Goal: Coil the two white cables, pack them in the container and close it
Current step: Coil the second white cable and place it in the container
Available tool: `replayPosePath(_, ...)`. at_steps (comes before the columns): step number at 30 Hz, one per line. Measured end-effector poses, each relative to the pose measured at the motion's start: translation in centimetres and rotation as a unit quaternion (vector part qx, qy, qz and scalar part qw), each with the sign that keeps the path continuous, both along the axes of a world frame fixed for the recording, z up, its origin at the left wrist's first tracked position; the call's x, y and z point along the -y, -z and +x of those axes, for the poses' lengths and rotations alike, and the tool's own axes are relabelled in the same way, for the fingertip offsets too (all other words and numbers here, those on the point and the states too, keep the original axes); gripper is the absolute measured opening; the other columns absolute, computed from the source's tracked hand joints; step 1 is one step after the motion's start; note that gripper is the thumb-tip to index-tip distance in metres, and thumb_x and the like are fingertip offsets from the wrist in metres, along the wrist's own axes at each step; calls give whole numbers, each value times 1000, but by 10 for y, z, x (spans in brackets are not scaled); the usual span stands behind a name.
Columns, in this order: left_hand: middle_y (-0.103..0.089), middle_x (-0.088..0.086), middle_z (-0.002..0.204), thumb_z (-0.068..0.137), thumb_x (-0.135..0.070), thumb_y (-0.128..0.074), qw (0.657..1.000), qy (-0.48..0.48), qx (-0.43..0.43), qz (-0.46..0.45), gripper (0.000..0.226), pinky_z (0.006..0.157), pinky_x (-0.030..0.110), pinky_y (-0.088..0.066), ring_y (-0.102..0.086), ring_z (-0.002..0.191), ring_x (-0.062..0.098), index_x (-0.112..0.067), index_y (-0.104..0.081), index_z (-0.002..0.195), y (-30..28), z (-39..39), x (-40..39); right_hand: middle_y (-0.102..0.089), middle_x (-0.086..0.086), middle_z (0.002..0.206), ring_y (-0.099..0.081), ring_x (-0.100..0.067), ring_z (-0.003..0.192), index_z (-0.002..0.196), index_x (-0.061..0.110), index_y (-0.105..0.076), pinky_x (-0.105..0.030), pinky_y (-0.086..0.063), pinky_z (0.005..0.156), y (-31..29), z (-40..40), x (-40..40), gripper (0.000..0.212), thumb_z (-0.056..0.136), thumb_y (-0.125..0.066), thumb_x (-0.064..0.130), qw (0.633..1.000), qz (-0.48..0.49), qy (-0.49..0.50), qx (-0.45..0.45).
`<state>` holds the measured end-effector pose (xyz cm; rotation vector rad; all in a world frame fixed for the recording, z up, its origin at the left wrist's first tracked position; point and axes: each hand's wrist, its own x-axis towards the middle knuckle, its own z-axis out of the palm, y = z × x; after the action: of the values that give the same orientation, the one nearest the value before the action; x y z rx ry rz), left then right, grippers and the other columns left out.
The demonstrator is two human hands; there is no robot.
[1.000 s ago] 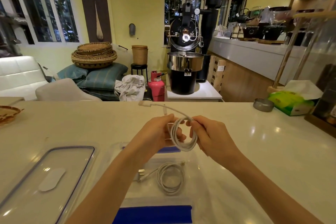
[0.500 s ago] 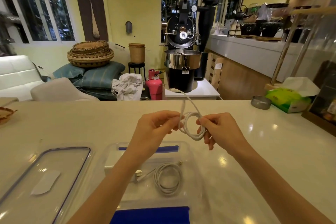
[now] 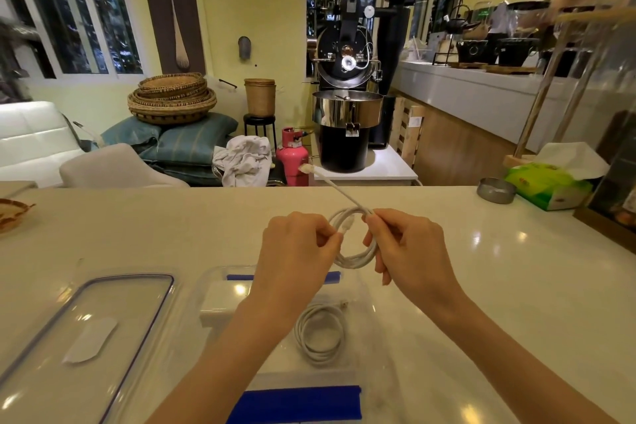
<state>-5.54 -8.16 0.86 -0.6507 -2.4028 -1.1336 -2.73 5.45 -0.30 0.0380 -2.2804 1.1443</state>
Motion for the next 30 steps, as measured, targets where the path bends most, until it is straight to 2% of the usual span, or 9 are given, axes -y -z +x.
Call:
replayPosePath(4, -72, 4, 75, 82, -24, -64, 998, -51, -20, -20, 14, 73, 31, -50, -62, 69, 17, -12, -68, 78, -2, 0, 1, -55, 10, 58, -56, -4, 46, 84, 15, -62, -10, -44, 40, 2, 1, 6, 14, 91, -49, 16, 999, 15, -15, -28)
replayPosePath(11, -71, 9, 70, 77, -22, -70, 988, -62, -126, -57, 15, 59, 33, -53, -62, 52, 23, -8, -66, 76, -7, 6, 2, -53, 14, 54, -56, -3, 44, 88, 13, -64, -12, -47, 42, -5, 4, 5, 15, 90, -49, 16, 998, 18, -31, -51)
replayPosePath(13, -68, 12, 92, 69, -24, -77, 984, -89, -141, -57, 21, 55, 28, -49, -61, 52, 22, -11, -70, 83, -9, 5, 4, -53, 15, 54, -57, -4, 46, 85, 17, -62, -11, -47, 43, -7, 6, 4, 13, 89, -49, 17, 997, 20, -36, -60)
replayPosePath(15, -58, 11, 114, 65, -31, -79, 979, -128, -144, -63, 40, 59, 29, -47, -62, 71, 21, -16, -69, 99, -11, 2, 8, -54, 13, 55, -56, -5, 45, 85, 18, -61, -12, -48, 44, -8, 8, 3, 13, 88, -49, 20, 997, 7, -44, -63)
replayPosePath(18, -61, -2, 108, 81, -38, -61, 998, -45, -18, -33, 39, 79, 29, -47, -58, 92, 12, -20, -60, 116, -15, -2, 11, -59, 7, 57, -54, -10, 40, 83, 20, -63, -18, -49, 41, -13, 9, 2, 16, 88, -47, 21, 994, -60, -67, -64)
replayPosePath(21, -69, -8, 70, 92, -29, -43, 966, 138, 181, 125, 25, 68, 22, -52, -64, 68, 4, -15, -65, 92, -12, -2, 5, -61, 6, 53, -53, -12, 38, 81, 25, -62, -21, -48, 37, -16, 10, 2, 21, 90, -47, 14, 987, -119, -95, -57)
replayPosePath(23, -67, -5, 58, 93, -22, -43, 958, 141, 165, 187, 23, 59, 20, -55, -66, 57, 6, -13, -62, 83, -8, 0, 1, -62, 5, 55, -53, -12, 39, 84, 22, -63, -22, -48, 36, -16, 10, 1, 21, 91, -46, 13, 983, -139, -111, -44)
replayPosePath(26, -67, 3, 62, 92, -19, -45, 956, 138, 151, 210, 20, 51, 25, -58, -68, 51, 15, -10, -60, 83, -5, 5, -4, -62, 2, 55, -56, -14, 42, 102, 18, -61, -22, -48, 37, -16, 7, -3, 19, 91, -46, 15, 986, -124, -107, -15)
replayPosePath(30, -69, 7, 62, 91, -20, -48, 956, 144, 174, 188, 19, 54, 34, -60, -70, 53, 22, -9, -61, 81, -3, 6, -4, -64, 12, 66, -63, -3, 64, 112, 40, -49, -11, -48, 49, -14, 4, -5, 30, 90, -48, 19, 997, -44, -55, -29)
